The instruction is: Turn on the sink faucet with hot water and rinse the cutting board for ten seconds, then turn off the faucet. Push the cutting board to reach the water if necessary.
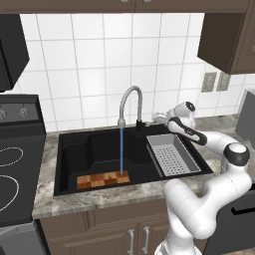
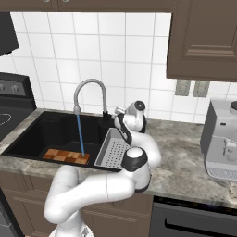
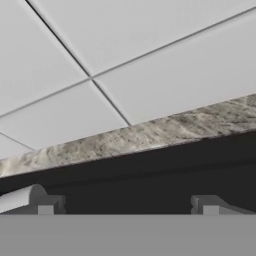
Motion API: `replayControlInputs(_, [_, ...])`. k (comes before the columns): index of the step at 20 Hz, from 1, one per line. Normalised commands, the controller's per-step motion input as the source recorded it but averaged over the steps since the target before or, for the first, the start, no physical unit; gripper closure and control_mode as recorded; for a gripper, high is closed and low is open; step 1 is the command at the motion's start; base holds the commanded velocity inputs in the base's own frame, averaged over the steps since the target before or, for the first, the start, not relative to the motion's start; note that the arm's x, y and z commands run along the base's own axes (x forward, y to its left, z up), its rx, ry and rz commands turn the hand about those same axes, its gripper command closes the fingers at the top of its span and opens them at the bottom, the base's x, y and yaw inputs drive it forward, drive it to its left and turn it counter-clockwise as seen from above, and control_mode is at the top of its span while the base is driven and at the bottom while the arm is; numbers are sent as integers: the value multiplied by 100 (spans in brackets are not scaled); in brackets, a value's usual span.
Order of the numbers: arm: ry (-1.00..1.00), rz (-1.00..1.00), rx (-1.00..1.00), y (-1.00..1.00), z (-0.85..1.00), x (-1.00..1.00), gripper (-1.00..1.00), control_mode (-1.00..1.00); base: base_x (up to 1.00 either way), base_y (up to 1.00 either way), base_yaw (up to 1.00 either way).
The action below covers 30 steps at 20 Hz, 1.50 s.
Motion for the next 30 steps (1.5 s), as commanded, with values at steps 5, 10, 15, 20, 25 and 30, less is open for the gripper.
replayControlInputs(5, [0, 0, 0, -15, 0, 0, -100, -100, 0, 0, 0])
replayControlInputs(10, [0, 0, 0, 0, -6, 0, -100, -100, 0, 0, 0])
replayControlInputs(15, [0, 0, 0, 0, -11, 0, -100, -100, 0, 0, 0])
replayControlInputs(20, [0, 0, 0, 0, -18, 0, -100, -100, 0, 0, 0])
replayControlInputs(25, [0, 0, 0, 3, -8, -1, -100, -100, 0, 0, 0])
replayControlInputs(30, [0, 0, 0, 4, 0, -13, -100, -100, 0, 0, 0])
